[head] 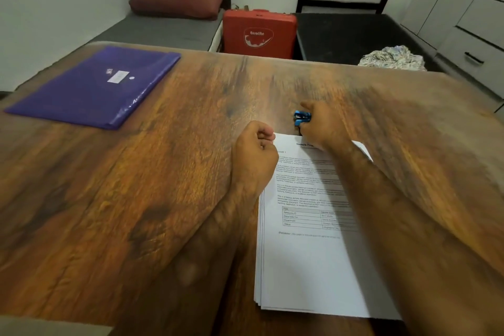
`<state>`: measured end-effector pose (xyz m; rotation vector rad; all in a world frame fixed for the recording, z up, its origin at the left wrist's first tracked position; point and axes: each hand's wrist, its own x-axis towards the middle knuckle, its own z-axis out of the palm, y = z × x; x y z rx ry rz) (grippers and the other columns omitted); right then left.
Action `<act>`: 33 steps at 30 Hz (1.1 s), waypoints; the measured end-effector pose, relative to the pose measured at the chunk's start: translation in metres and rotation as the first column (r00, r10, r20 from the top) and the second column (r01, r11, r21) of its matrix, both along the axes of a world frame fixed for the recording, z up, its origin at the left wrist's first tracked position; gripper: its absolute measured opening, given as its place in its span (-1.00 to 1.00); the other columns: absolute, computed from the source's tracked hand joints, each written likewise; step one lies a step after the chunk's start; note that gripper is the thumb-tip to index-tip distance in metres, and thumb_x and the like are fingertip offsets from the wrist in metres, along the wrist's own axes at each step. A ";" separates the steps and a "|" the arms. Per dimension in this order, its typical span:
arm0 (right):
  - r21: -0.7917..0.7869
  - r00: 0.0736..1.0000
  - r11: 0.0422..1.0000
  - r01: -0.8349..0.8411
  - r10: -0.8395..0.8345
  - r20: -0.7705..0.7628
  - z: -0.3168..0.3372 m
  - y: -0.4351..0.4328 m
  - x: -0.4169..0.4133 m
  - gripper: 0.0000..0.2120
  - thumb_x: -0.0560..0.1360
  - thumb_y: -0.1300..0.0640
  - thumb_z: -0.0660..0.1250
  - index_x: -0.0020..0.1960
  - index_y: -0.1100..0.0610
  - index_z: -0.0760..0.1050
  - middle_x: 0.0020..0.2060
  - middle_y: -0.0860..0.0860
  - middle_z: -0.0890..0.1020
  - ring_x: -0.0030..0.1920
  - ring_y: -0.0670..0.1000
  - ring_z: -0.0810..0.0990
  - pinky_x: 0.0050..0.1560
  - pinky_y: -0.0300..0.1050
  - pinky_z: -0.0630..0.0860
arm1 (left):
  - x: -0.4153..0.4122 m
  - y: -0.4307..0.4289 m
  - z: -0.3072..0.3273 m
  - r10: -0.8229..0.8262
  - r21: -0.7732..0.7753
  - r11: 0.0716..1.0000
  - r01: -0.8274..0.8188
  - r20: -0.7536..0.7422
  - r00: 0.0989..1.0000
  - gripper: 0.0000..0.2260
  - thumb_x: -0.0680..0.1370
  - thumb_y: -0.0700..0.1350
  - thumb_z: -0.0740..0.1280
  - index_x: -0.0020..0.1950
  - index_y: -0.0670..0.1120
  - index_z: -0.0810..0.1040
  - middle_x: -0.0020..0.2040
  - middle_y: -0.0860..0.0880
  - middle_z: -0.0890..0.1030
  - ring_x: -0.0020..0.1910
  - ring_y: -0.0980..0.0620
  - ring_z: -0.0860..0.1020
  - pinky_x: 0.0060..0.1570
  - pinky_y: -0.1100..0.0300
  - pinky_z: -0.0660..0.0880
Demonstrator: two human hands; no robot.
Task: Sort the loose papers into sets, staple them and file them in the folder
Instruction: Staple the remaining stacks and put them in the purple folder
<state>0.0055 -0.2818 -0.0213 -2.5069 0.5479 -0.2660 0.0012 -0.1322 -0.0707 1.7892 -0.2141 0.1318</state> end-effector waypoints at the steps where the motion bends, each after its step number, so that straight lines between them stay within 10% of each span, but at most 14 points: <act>1: -0.019 1.000 1.000 0.007 -0.006 0.025 0.004 0.004 -0.002 -0.44 0.57 0.30 0.40 0.54 0.10 0.42 0.47 0.08 0.51 0.41 0.16 0.52 0.42 0.10 0.49 | 0.000 0.001 0.001 -0.009 -0.006 1.000 0.009 -0.013 1.000 -0.75 0.49 -0.41 0.26 -0.02 -0.09 0.59 -0.09 0.03 0.66 -0.09 0.09 0.63 -0.08 0.27 0.60; 7: -0.073 0.979 0.984 -0.159 0.167 0.120 0.016 0.060 0.006 -0.61 0.57 0.24 0.40 0.35 -0.02 0.58 0.38 -0.01 0.57 0.37 0.07 0.52 0.43 0.10 0.48 | 0.005 0.038 0.032 -0.014 -0.044 0.999 0.010 -0.096 0.995 -0.75 0.47 -0.38 0.33 0.03 -0.10 0.62 -0.04 0.01 0.67 -0.03 0.05 0.64 0.03 0.12 0.62; 11: -0.071 0.927 0.926 -0.370 0.373 0.032 0.025 0.121 0.026 -0.65 0.58 0.13 0.40 0.35 -0.05 0.57 0.36 -0.04 0.55 0.34 0.04 0.51 0.41 0.09 0.45 | 0.030 0.119 0.046 0.101 0.253 0.962 -0.101 0.014 0.995 -0.81 0.54 -0.23 0.36 0.10 -0.01 0.58 0.08 0.03 0.60 0.04 0.06 0.59 0.09 0.06 0.58; 18: -0.065 0.801 0.799 -0.598 0.593 -0.088 0.029 0.243 0.068 -0.60 0.54 0.08 0.35 0.37 0.00 0.53 0.30 0.03 0.59 0.29 0.10 0.55 0.36 0.11 0.49 | 0.095 0.262 0.039 0.194 0.923 0.364 -0.126 0.058 0.979 -0.40 0.67 0.15 0.16 0.63 -0.12 0.17 0.65 -0.16 0.14 0.63 -0.15 0.10 0.56 -0.11 0.11; 26: -0.146 0.865 0.857 -0.494 0.501 0.017 0.003 0.260 0.082 -0.67 0.52 0.11 0.28 0.27 0.00 0.57 0.26 0.03 0.60 0.26 0.12 0.56 0.31 0.09 0.50 | 0.068 0.266 0.030 0.009 0.930 0.290 -0.224 0.231 0.973 -0.67 0.64 0.14 0.16 0.23 -0.04 0.49 0.24 -0.10 0.51 0.28 -0.14 0.45 0.25 -0.11 0.28; 33: -0.200 0.909 0.906 -0.372 0.399 0.117 -0.017 0.225 0.068 -0.65 0.54 -0.24 0.37 0.14 0.00 0.58 0.10 0.02 0.59 0.13 0.09 0.56 0.18 0.11 0.54 | 0.017 0.250 0.035 -0.086 0.845 0.520 -0.127 0.200 0.976 -0.88 0.57 -0.01 0.18 -0.12 0.04 0.47 -0.09 0.07 0.44 -0.03 0.05 0.40 0.06 0.02 0.20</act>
